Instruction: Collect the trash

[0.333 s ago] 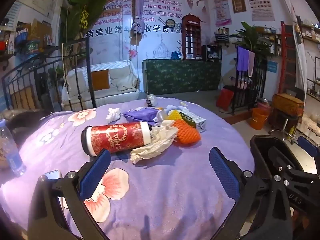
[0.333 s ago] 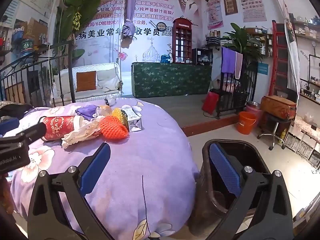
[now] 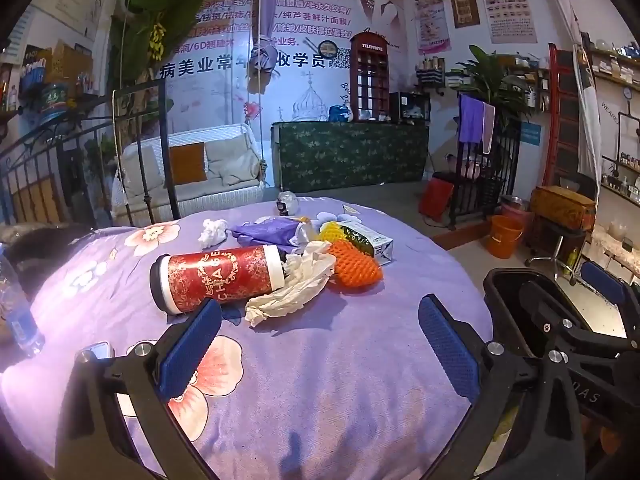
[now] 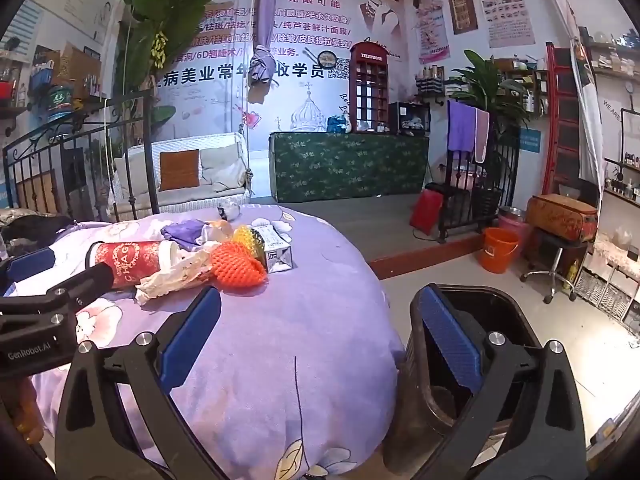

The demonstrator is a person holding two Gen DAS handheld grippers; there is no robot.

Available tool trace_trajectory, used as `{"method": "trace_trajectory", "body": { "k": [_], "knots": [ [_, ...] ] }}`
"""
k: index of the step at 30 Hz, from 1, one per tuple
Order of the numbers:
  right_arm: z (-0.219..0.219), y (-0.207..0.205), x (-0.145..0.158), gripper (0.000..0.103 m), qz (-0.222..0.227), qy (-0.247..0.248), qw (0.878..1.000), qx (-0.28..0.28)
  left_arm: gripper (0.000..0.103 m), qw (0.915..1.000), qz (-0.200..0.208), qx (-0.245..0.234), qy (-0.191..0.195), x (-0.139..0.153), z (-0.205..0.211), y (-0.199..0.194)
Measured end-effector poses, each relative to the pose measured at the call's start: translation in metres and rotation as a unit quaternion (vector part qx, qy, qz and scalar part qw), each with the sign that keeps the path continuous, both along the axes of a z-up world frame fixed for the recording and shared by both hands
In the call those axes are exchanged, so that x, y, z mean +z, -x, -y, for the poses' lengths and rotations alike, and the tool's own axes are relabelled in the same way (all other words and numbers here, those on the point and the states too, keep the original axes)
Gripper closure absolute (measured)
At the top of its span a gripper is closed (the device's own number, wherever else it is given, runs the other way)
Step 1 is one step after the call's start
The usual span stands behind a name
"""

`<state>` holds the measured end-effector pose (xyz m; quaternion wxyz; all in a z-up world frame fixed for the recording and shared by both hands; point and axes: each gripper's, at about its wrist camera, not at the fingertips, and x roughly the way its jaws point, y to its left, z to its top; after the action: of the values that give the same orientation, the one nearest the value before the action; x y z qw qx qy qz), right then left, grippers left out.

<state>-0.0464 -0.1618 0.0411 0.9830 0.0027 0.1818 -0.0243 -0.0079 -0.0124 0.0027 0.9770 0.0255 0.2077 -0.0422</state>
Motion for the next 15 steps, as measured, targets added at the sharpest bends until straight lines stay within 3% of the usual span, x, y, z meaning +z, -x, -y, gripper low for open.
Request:
{"method": "trace_trajectory", "body": {
  "k": [15],
  "knots": [
    [-0.0003, -0.0079, -0.0048, 0.005, -0.014, -0.002, 1.000, -0.012, 0.006, 1.0000, -0.003, -0.001, 0.000, -0.0002, 0.0012, 0.0000]
  ]
}}
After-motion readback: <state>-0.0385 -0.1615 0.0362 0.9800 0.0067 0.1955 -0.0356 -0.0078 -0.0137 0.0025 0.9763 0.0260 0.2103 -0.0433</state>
